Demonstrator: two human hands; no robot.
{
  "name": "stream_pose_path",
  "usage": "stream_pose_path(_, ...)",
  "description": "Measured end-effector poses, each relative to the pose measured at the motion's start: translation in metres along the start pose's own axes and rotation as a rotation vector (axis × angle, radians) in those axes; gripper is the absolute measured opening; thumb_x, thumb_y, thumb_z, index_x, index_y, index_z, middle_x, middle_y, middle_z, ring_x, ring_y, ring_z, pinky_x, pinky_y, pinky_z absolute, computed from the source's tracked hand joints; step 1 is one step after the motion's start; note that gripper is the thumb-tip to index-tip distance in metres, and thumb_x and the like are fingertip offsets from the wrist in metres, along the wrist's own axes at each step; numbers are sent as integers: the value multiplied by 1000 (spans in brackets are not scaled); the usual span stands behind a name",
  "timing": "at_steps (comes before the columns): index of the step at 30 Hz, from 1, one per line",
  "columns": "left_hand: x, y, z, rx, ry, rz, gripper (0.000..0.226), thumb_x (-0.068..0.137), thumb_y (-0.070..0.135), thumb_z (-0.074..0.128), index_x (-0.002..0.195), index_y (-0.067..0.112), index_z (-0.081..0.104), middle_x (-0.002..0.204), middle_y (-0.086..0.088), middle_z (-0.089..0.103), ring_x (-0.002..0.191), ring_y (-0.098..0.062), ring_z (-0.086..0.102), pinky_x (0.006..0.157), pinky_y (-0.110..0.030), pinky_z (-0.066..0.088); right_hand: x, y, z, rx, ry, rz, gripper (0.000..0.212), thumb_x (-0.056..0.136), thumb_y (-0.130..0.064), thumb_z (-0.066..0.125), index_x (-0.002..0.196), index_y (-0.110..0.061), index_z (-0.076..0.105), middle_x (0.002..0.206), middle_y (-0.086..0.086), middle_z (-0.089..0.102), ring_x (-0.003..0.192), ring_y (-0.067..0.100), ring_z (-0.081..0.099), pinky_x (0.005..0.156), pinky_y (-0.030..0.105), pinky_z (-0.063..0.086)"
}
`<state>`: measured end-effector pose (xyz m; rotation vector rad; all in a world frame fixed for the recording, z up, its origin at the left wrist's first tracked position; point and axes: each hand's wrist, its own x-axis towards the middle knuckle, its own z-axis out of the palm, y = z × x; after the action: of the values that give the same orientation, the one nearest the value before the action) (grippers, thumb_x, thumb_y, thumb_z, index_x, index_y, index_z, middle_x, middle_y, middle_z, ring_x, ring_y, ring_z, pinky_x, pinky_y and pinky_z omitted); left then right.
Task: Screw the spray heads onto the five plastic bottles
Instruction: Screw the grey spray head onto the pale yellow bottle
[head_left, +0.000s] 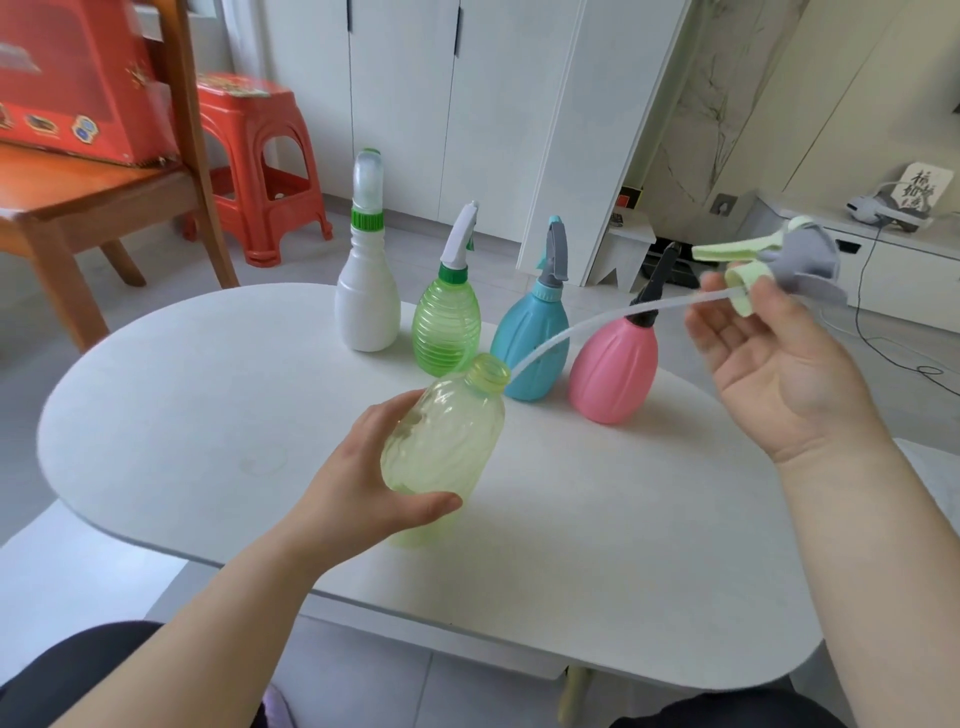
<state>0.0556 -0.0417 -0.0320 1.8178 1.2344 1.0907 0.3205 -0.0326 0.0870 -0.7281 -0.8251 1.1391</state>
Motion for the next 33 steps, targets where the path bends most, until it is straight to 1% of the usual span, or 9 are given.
stream_pose_path(4, 1, -1, -5, -4, -12, -21, 72, 45, 37, 73, 100, 57, 32, 106, 27, 45, 93, 31, 37, 71, 12, 24, 4, -4, 9, 41, 13, -64, 11, 86, -14, 47, 85, -13, 58, 68, -4, 73, 71, 5, 68, 68, 19, 54)
stream_pose_path(8, 1, -3, -5, -21, -8, -33, 71, 46, 37, 73, 100, 58, 31, 106, 26, 45, 94, 32, 36, 73, 11, 25, 6, 1, 15, 58, 64, -27, 33, 88, -13, 47, 65, -14, 70, 65, -3, 72, 67, 6, 68, 65, 20, 55)
stream_pose_path(13, 4, -8, -5, -28, 17, -38, 72, 53, 30, 83, 98, 56, 32, 103, 26, 45, 91, 33, 37, 72, 12, 26, 10, 0, 12, 84, 86, -37, 13, 89, -14, 46, 83, -13, 57, 64, -4, 72, 68, 5, 68, 65, 19, 55)
stream_pose_path(17, 5, -4, -4, -34, -3, -49, 70, 38, 52, 69, 97, 60, 33, 105, 26, 45, 95, 30, 38, 73, 11, 26, 11, 4, 13, 42, 72, 15, 29, 88, -12, 47, 68, -14, 68, 64, -1, 72, 64, 7, 68, 64, 20, 56)
stream_pose_path(21, 3, 0, -2, -65, -17, -53, 70, 36, 55, 65, 99, 59, 34, 106, 23, 48, 97, 27, 39, 74, 10, 27, 8, 17, 23, -87, -14, 92, 9, 82, -8, 48, 81, -11, 57, 61, -1, 71, 60, 7, 66, 62, 21, 56)
stream_pose_path(25, 2, 3, 2, -85, -52, -23, 74, 36, 54, 67, 102, 59, 35, 109, 25, 48, 98, 26, 40, 74, 10, 27, -1, 44, 36, -294, -189, 177, 9, 60, -16, 59, 60, -17, 68, 64, 0, 72, 60, 8, 66, 66, 23, 56)
stream_pose_path(26, 1, 3, 3, -96, -53, -25, 76, 36, 54, 68, 104, 59, 35, 111, 25, 47, 99, 25, 41, 75, 9, 28, -3, 51, 39, -374, -237, 195, 12, 59, -18, 61, 67, -14, 68, 69, -1, 73, 64, 8, 67, 70, 25, 55)
stream_pose_path(29, 1, 2, 5, -152, -38, -55, 80, 33, 52, 72, 104, 56, 35, 112, 22, 50, 101, 20, 44, 75, 6, 33, -5, 65, 48, -480, -348, 186, 53, 59, -25, 63, 97, 10, 49, 92, 4, 65, 81, 7, 67, 85, 32, 52)
stream_pose_path(33, 3, 1, 3, -167, 4, -70, 72, 33, 53, 70, 98, 55, 40, 106, 24, 54, 96, 21, 47, 72, 6, 34, -1, 68, 55, -454, -421, 203, 47, 63, -22, 62, 100, 4, 51, 97, 3, 64, 87, 4, 67, 84, 22, 52)
